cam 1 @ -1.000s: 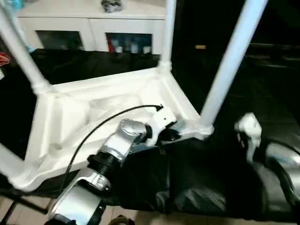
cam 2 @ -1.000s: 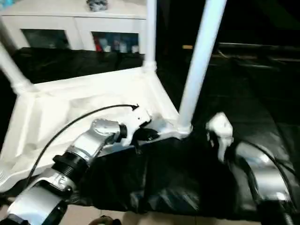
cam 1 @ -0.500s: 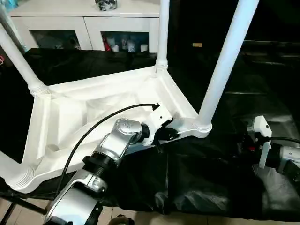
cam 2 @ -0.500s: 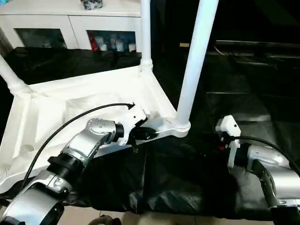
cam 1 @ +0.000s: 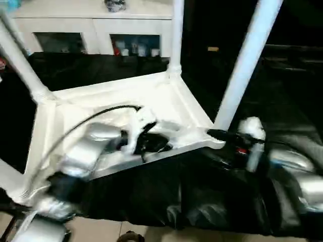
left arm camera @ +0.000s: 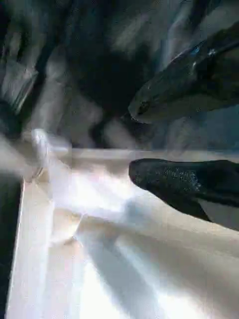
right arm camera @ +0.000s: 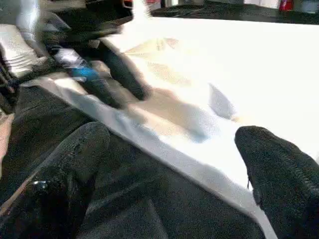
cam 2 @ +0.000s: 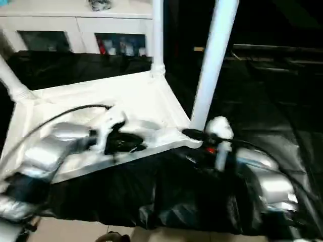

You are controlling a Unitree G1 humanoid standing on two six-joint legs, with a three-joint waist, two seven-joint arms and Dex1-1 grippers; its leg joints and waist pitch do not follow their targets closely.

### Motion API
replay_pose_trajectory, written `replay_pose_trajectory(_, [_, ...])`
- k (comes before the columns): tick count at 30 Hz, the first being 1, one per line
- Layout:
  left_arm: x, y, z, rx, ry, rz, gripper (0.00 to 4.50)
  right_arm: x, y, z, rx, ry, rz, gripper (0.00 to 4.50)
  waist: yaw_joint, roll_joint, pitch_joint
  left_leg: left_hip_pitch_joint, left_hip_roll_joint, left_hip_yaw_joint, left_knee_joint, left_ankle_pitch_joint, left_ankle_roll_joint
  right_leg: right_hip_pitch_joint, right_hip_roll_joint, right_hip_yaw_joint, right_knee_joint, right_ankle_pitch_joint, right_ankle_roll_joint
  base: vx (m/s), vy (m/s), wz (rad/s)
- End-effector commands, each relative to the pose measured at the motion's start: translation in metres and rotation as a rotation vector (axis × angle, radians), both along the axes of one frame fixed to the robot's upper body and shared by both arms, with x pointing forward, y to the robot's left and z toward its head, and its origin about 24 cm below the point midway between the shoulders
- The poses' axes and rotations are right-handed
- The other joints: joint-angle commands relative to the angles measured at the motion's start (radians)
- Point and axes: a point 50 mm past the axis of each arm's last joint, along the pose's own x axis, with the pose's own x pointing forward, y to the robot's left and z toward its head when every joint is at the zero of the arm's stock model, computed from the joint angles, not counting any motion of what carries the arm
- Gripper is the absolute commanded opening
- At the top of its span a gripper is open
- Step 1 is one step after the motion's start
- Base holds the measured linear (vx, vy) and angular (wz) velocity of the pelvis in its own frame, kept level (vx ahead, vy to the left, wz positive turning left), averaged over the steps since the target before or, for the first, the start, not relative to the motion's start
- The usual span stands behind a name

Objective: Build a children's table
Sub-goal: Rotate leg to tighten, then rotate table base

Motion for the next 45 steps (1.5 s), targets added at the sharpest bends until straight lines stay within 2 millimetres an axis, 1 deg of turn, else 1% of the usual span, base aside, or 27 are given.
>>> replay_pose_trajectory(1, [-0.010, 0.001, 0.007, -0.009, 0.028, -0.045, 1.79, 0.005, 0.008, -0.004, -0.017, 0.008, -0.028, 4.50, 0.001, -0.007, -0.067, 0.037, 0.058, -0.027, -0.072, -0.204, 0.039, 0.032, -0.057, 0.038, -0.060, -0.196, -0.250, 0.000, 0.000, 0.00])
replay_pose_trajectory(2, [-0.013, 0.003, 0.007, -0.002, 0.041, -0.049, 1.76, 0.007, 0.013, -0.007, -0.013, 0.013, -0.039, 4.50, -0.001, -0.006, -0.065, 0.034, 0.056, -0.027, -0.077, -0.217, 0.025, 0.033, -0.055, 0.039, -0.058, -0.202, -0.248, 0.000, 0.000, 0.00])
replay_pose_trajectory(3, [-0.015, 0.004, 0.005, 0.018, 0.042, -0.041, 1.80, 0.011, 0.019, -0.010, -0.013, 0.026, -0.056, 4.50, -0.003, -0.011, -0.064, 0.035, 0.056, -0.026, -0.078, -0.225, 0.021, 0.033, -0.054, 0.039, -0.061, -0.210, -0.244, 0.000, 0.000, 0.00])
replay_pose_trajectory(4, [-0.016, 0.005, 0.004, 0.033, 0.042, -0.033, 1.94, 0.013, 0.022, -0.013, -0.014, 0.034, -0.068, 4.50, -0.003, -0.008, -0.064, 0.038, 0.055, -0.026, -0.078, -0.238, 0.010, 0.031, -0.054, 0.040, -0.062, -0.218, -0.242, 0.000, 0.000, 0.00])
replay_pose_trajectory(5, [-0.015, 0.005, 0.003, 0.052, 0.037, -0.012, 2.11, 0.019, 0.028, -0.016, -0.022, 0.032, -0.097, 4.50, -0.005, -0.013, -0.064, 0.036, 0.053, -0.026, -0.078, -0.240, 0.007, 0.032, -0.055, 0.041, -0.063, -0.225, -0.239, 0.000, 0.000, 0.00])
replay_pose_trajectory(6, [-0.014, 0.004, 0.002, 0.061, 0.032, -0.003, 2.20, 0.022, 0.030, -0.017, -0.023, 0.031, -0.113, 4.50, -0.005, -0.010, -0.063, 0.035, 0.053, -0.027, -0.080, -0.242, -0.002, 0.034, -0.058, 0.041, -0.064, -0.238, -0.232, 0.000, 0.000, 0.00])
replay_pose_trajectory(7, [-0.014, 0.004, 0.002, 0.071, 0.028, 0.007, 2.20, 0.024, 0.033, -0.018, -0.025, 0.031, -0.131, 4.50, -0.006, -0.016, -0.063, 0.034, 0.053, -0.027, -0.080, -0.243, -0.004, 0.034, -0.058, 0.041, -0.065, -0.243, -0.226, 0.000, 0.000, 0.00])
replay_pose_trajectory(8, [-0.014, 0.004, 0.002, 0.074, 0.027, 0.010, 2.26, 0.025, 0.033, -0.018, -0.025, 0.030, -0.136, 4.50, -0.005, -0.013, -0.064, 0.035, 0.052, -0.028, -0.080, -0.243, -0.009, 0.034, -0.059, 0.042, -0.064, -0.253, -0.218, 0.000, 0.000, 0.00])
replay_pose_trajectory(10, [-0.013, 0.004, 0.000, 0.101, 0.030, 0.025, 2.41, 0.036, 0.038, -0.018, -0.017, 0.019, -0.221, 4.50, -0.008, -0.024, -0.063, 0.033, 0.051, -0.027, -0.081, -0.233, -0.012, 0.034, -0.060, 0.043, -0.066, -0.261, -0.204, 0.000, 0.000, 0.00])
replay_pose_trajectory(11, [-0.015, 0.002, -0.002, 0.116, 0.041, 0.029, 2.64, 0.044, 0.042, -0.017, 0.005, 0.005, -0.289, 4.50, -0.008, -0.020, -0.065, 0.032, 0.051, -0.028, -0.081, -0.230, -0.016, 0.034, -0.063, 0.044, -0.063, -0.270, -0.203, 0.000, 0.000, 0.00])
replay_pose_trajectory(14, [-0.018, 0.001, -0.005, 0.125, 0.046, 0.035, 2.78, 0.051, 0.043, -0.018, 0.020, 0.010, -0.363, 4.50, -0.009, -0.019, -0.064, 0.035, 0.051, -0.028, -0.081, -0.240, -0.026, 0.031, -0.060, 0.046, -0.063, -0.271, -0.195, 0.000, 0.000, 0.00])
replay_pose_trajectory(15, [-0.018, 0.001, -0.006, 0.127, 0.047, 0.036, 3.02, 0.052, 0.043, -0.018, 0.021, 0.009, -0.368, 4.50, -0.010, -0.020, -0.063, 0.033, 0.050, -0.028, -0.081, -0.242, -0.025, 0.033, -0.058, 0.045, -0.064, -0.269, -0.196, 0.000, 0.000, 0.00])
replay_pose_trajectory(16, [-0.019, 0.000, -0.009, 0.143, 0.052, 0.048, 3.02, 0.057, 0.043, -0.018, 0.027, 0.006, -0.416, 4.50, -0.012, -0.030, -0.064, 0.033, 0.050, -0.026, -0.080, -0.234, -0.024, 0.034, -0.058, 0.045, -0.063, -0.261, -0.196, 0.000, 0.000, 0.00])
replay_pose_trajectory(17, [-0.020, -0.001, -0.011, 0.148, 0.054, 0.050, 3.12, 0.059, 0.043, -0.017, 0.030, 0.003, -0.431, 4.50, -0.010, -0.024, -0.064, 0.035, 0.050, -0.026, -0.079, -0.231, -0.022, 0.032, -0.058, 0.046, -0.062, -0.260, -0.198, 0.000, 0.000, 0.00])
replay_pose_trajectory(18, [-0.021, -0.002, -0.012, 0.146, 0.058, 0.051, 3.12, 0.062, 0.043, -0.016, 0.031, 0.002, -0.457, 4.50, -0.011, -0.024, -0.063, 0.035, 0.049, -0.025, -0.079, -0.234, -0.023, 0.030, -0.058, 0.046, -0.062, -0.265, -0.197, 0.000, 0.000, 0.00])
replay_pose_trajectory(19, [-0.021, -0.003, -0.014, 0.147, 0.066, 0.053, 3.21, 0.065, 0.041, -0.016, 0.039, 0.003, -0.492, 4.50, -0.009, -0.020, -0.065, 0.036, 0.048, -0.026, -0.079, -0.230, -0.025, 0.032, -0.057, 0.045, -0.061, -0.261, -0.194, 0.000, 0.000, 0.00])
replay_pose_trajectory(20, [-0.021, -0.003, -0.014, 0.147, 0.066, 0.053, 3.46, 0.065, 0.041, -0.016, 0.039, 0.003, -0.492, 4.50, -0.010, -0.021, -0.065, 0.036, 0.049, -0.026, -0.080, -0.229, -0.027, 0.032, -0.054, 0.045, -0.061, -0.250, -0.194, 0.000, 0.000, 0.00])
replay_pose_trajectory(21, [-0.022, -0.004, -0.015, 0.149, 0.071, 0.055, 3.53, 0.066, 0.041, -0.016, 0.044, 0.003, -0.506, 4.50, -0.010, -0.021, -0.065, 0.036, 0.049, -0.026, -0.080, -0.229, -0.027, 0.032, -0.054, 0.045, -0.061, -0.250, -0.194, 0.000, 0.000, 0.00])
replay_pose_trajectory(22, [-0.021, -0.005, -0.018, 0.169, 0.067, 0.064, 3.53, 0.069, 0.039, -0.017, 0.045, 0.004, -0.538, 4.50, -0.009, -0.017, -0.065, 0.035, 0.048, -0.027, -0.080, -0.234, -0.029, 0.033, -0.054, 0.044, -0.059, -0.240, -0.194, 0.000, 0.000, 0.00])
replay_pose_trajectory(25, [-0.020, -0.004, -0.025, 0.222, 0.056, 0.079, 3.70, 0.072, 0.034, -0.019, 0.042, 0.004, -0.598, 4.50, -0.009, -0.018, -0.066, 0.036, 0.047, -0.026, -0.079, -0.244, -0.031, 0.033, -0.055, 0.044, -0.061, -0.238, -0.193, 0.000, 0.000, 0.00])
replay_pose_trajectory(29, [-0.013, 0.002, -0.034, 0.302, 0.022, 0.123, 4.04, 0.078, 0.024, -0.019, 0.053, 0.002, -0.700, 4.50, -0.010, -0.013, -0.065, 0.038, 0.046, -0.027, -0.080, -0.267, -0.041, 0.032, -0.053, 0.044, -0.062, -0.248, -0.192, 0.000, 0.000, 0.00])
replay_pose_trajectory(32, [-0.008, 0.004, -0.038, 0.324, 0.002, 0.161, 4.24, 0.080, 0.013, -0.019, 0.056, 0.000, -0.755, 4.50, -0.011, -0.019, -0.063, 0.042, 0.046, -0.027, -0.081, -0.310, -0.050, 0.029, -0.055, 0.044, -0.069, -0.299, -0.180, 0.000, 0.000, 0.00])
replay_pose_trajectory(36, [-0.008, 0.004, -0.038, 0.319, 0.000, 0.174, 4.47, 0.081, 0.006, -0.020, 0.055, -0.002, -0.787, 4.50, -0.013, -0.020, -0.062, 0.039, 0.046, -0.030, -0.083, -0.319, -0.052, 0.032, -0.056, 0.043, -0.072, -0.335, -0.166, 0.000, 0.000, 0.00])
replay_pose_trajectory(39, [-0.009, 0.006, -0.039, 0.320, -0.004, 0.166, 4.47, 0.083, -0.008, -0.019, 0.059, 0.000, -0.848, 4.50, -0.012, -0.022, -0.062, 0.043, 0.047, -0.028, -0.081, -0.322, -0.048, 0.027, -0.057, 0.044, -0.074, -0.340, -0.172, 0.000, 0.000, 0.00])
replay_pose_trajectory(42, [-0.009, 0.007, -0.040, 0.320, -0.009, 0.166, 4.47, 0.084, -0.016, -0.018, 0.053, -0.006, -0.878, 4.50, -0.008, -0.019, -0.062, 0.047, 0.048, -0.025, -0.080, -0.324, -0.047, 0.022, -0.054, 0.044, -0.073, -0.328, -0.180, 0.000, 0.000, 0.00])
replay_pose_trajectory(43, [-0.008, 0.008, -0.040, 0.317, -0.028, 0.169, 4.47, 0.085, -0.022, -0.016, 0.037, -0.023, -0.890, 4.50, -0.008, -0.023, -0.062, 0.048, 0.048, -0.024, -0.080, -0.326, -0.047, 0.022, -0.054, 0.045, -0.074, -0.328, -0.179, 0.000, 0.000, 0.00])
replay_pose_trajectory(45, [-0.009, 0.008, -0.040, 0.310, -0.035, 0.174, 4.47, 0.086, -0.024, -0.014, 0.040, -0.034, -0.876, 4.50, -0.007, -0.027, -0.065, 0.041, 0.048, -0.025, -0.078, -0.298, -0.039, 0.029, -0.056, 0.044, -0.068, -0.301, -0.182, 0.000, 0.000, 0.00])
